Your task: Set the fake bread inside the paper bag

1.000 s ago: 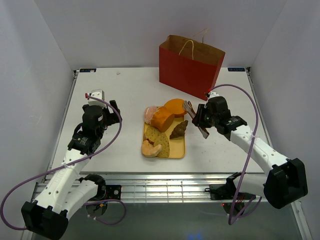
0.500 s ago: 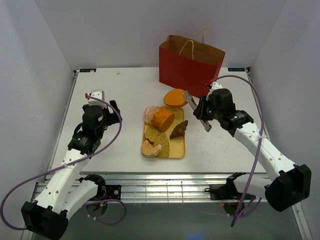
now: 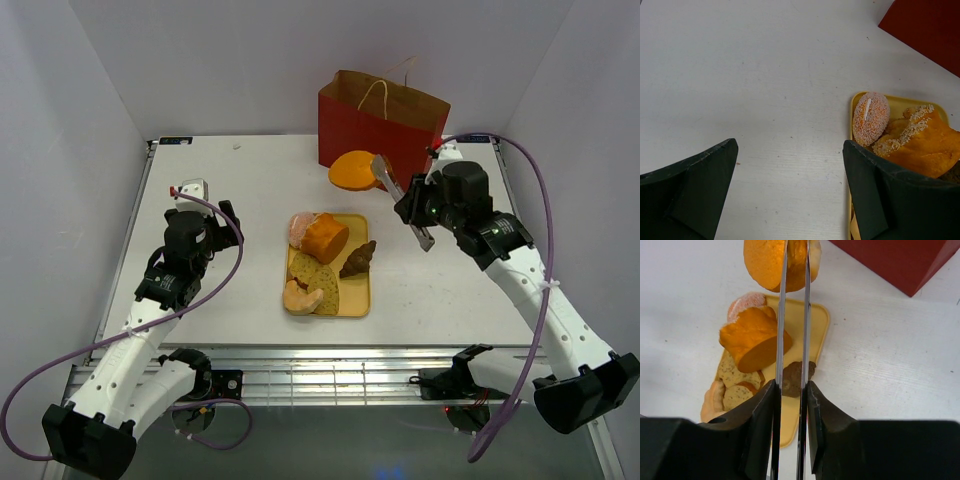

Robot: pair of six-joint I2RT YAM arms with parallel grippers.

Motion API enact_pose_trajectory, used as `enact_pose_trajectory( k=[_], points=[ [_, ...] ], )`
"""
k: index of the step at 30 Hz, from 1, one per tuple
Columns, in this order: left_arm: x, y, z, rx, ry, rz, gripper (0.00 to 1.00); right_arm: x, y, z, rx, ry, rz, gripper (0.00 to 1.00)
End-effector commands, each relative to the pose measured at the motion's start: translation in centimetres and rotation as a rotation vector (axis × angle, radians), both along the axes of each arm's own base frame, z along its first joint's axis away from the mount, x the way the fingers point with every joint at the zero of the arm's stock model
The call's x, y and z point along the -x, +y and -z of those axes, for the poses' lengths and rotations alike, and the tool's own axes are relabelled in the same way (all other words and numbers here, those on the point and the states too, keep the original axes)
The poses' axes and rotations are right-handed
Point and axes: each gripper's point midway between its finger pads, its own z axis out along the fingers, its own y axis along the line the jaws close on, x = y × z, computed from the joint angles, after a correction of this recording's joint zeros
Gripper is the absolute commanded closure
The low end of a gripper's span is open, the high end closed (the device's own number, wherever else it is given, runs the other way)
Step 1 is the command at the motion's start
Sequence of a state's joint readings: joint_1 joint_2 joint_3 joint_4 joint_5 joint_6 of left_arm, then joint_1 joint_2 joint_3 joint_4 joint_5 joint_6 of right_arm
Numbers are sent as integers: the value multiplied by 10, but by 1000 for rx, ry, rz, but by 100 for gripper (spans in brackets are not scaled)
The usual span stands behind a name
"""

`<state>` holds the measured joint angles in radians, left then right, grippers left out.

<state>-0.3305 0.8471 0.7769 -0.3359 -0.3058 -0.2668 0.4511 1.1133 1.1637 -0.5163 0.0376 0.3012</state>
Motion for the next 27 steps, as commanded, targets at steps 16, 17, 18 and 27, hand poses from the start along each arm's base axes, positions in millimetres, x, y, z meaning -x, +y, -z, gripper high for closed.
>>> enact_pose_trajectory(
  k=[16,17,18,27],
  points=[
    [1,2,-13,2,-42,-9,4,-8,11,-180,-197,-359,-35,92],
    [0,2,-13,2,-42,-9,4,-9,12,-185,-204,-367,-34,92],
    [0,2,-13,2,-42,-9,4,-12,6,-193,-205,-387,7,92],
    [-1,3,-9,-5,-30,-15,4,-38,-17,-231,-234,-467,177,92]
  ],
)
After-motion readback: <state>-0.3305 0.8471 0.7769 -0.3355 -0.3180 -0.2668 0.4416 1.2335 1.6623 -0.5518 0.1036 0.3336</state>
